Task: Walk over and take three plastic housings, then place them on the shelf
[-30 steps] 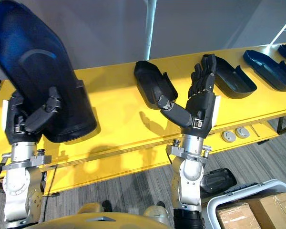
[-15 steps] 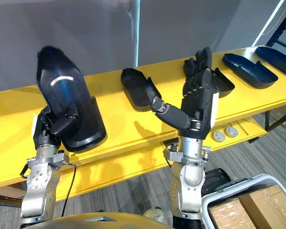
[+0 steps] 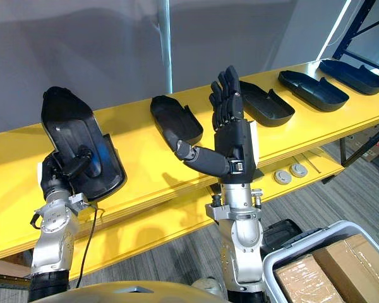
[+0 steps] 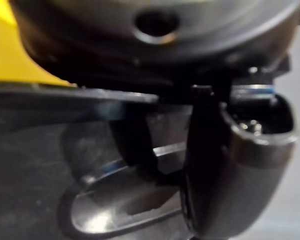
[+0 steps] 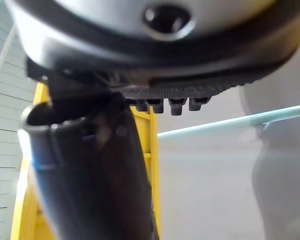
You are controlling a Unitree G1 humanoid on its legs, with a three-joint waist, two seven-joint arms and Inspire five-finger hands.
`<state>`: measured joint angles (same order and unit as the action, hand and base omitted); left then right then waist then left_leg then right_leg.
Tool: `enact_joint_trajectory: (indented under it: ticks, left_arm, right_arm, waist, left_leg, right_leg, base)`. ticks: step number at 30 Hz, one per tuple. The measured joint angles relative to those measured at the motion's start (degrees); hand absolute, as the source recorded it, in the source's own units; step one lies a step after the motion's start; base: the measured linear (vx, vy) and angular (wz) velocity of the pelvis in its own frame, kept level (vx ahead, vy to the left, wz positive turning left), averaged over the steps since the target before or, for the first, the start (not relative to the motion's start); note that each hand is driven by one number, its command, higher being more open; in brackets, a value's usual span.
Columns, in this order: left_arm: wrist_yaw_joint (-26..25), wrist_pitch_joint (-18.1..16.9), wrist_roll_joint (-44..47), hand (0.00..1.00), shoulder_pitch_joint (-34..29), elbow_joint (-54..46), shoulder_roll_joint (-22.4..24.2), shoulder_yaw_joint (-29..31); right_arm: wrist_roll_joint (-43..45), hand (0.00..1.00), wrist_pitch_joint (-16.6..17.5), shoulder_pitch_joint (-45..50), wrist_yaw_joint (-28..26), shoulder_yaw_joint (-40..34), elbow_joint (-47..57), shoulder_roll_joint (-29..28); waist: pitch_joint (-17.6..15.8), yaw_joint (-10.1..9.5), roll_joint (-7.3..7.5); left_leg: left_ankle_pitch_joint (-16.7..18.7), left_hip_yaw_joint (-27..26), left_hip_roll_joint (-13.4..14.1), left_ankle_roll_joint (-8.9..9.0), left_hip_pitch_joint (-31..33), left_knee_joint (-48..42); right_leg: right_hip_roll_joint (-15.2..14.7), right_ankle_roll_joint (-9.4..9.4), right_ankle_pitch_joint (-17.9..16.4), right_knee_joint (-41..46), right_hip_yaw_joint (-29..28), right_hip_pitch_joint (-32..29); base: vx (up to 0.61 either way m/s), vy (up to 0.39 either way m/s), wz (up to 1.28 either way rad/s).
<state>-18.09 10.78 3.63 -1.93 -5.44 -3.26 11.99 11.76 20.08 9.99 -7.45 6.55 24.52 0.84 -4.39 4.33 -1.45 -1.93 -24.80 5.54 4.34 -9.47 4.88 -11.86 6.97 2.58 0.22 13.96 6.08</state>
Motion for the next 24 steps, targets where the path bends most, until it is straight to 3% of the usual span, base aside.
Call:
enact_joint_trajectory:
  ticks: [9,10,16,24]
  left_arm:
    - [6.1,8.2,0.1,0.0,7.4,11.3,-3.7,1.3]
    - [6.5,8.6,0.3,1.0,8.1,12.7,-3.7,1.5]
    - [4.8,9.3,0.4,1.0,13.4,18.7,-5.7,2.1]
    - [-4.3,7.5,0.3,1.0,17.4,23.7,-6.1,4.2]
  right_arm:
    - [0.0,1.0,-2.7,-3.8,-3.2,4.5,0.1,3.4]
    - [0.0,1.0,-3.0,-4.1,-3.4,4.9,0.1,3.9]
    - [0.0,1.0,-4.6,-4.8,-3.5,5.5,0.1,4.0]
    - [0.0,1.0,-4.6,-5.4,-3.0,6.7,0.1,4.7]
  waist:
    - [0.4,0.79,-1.95]
    - [0.3,0.77,-2.05]
    - [-0.5,0.87,-3.4]
    - [-2.1,1.96,-3.76]
  left_leg:
    - [0.1,-0.2,0.0,0.38,0.0,0.1]
    - [0.1,-0.2,0.0,0.38,0.0,0.1]
    - [-0.2,-0.4,0.0,0.09,0.2,0.0]
    - [-0.2,-1.0,0.1,0.18,0.3,-0.1]
  right_leg:
    - [0.1,0.04,0.0,-0.1,-0.2,-0.1]
    - [0.1,0.04,0.0,-0.1,-0.3,-0.1]
    - [0.2,0.05,0.0,-0.1,-0.7,-0.5]
    - [0.6,0.06,0.0,0.1,-1.7,-1.1]
  base:
    - [0.0,0.0,0.0]
    - [0.0,0.0,0.0]
    - [0.01,0.004,-0.02]
    - [0.01,0.003,-0.04]
